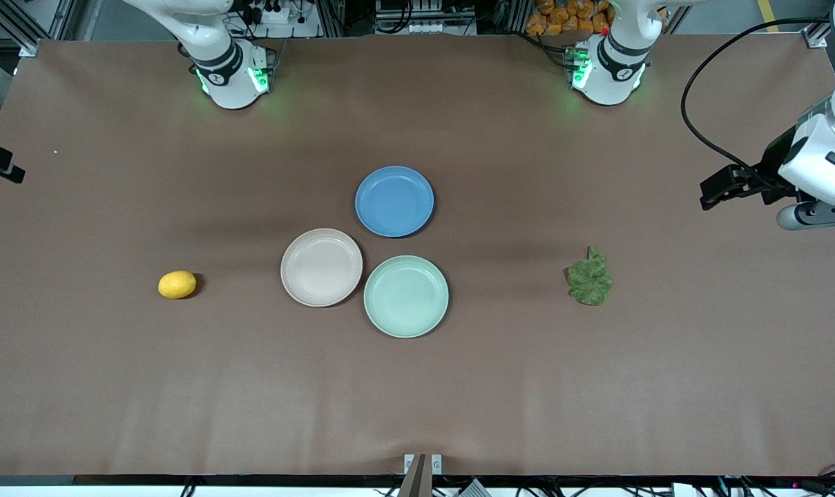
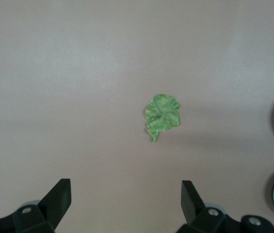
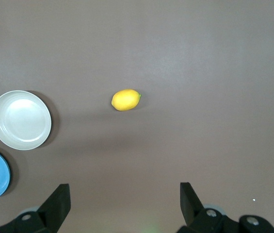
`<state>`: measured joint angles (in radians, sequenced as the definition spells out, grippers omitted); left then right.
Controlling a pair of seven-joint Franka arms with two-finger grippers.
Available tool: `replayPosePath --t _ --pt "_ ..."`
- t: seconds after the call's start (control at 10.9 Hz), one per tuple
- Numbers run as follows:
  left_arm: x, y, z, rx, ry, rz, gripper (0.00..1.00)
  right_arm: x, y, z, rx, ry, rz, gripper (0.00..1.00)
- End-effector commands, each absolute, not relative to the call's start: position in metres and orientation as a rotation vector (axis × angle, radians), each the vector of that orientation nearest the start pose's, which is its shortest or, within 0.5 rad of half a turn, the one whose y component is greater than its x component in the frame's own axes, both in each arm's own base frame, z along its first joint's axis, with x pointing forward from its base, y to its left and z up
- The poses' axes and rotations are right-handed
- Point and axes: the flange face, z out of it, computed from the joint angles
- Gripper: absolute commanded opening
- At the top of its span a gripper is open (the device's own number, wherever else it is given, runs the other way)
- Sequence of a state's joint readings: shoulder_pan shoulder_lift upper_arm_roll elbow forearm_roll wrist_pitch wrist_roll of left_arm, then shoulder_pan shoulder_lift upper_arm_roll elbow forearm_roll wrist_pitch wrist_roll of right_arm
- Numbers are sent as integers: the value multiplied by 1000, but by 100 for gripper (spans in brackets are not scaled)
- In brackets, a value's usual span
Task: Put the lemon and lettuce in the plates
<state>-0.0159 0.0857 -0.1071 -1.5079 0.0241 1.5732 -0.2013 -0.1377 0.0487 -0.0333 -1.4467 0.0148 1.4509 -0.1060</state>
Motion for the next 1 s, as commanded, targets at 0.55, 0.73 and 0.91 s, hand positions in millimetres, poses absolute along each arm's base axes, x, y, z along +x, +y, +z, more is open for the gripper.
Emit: replayPosePath --t 0.55,0.73,0.91 --pt "577 -63 608 -3134 -96 15 100 539 -91 665 -3110 76 -12 100" --pt "577 -63 609 -3134 -96 12 100 527 -94 680 -3110 84 -31 100" --pt "577 -63 608 -3134 -96 15 100 534 -94 674 -3104 84 -64 100"
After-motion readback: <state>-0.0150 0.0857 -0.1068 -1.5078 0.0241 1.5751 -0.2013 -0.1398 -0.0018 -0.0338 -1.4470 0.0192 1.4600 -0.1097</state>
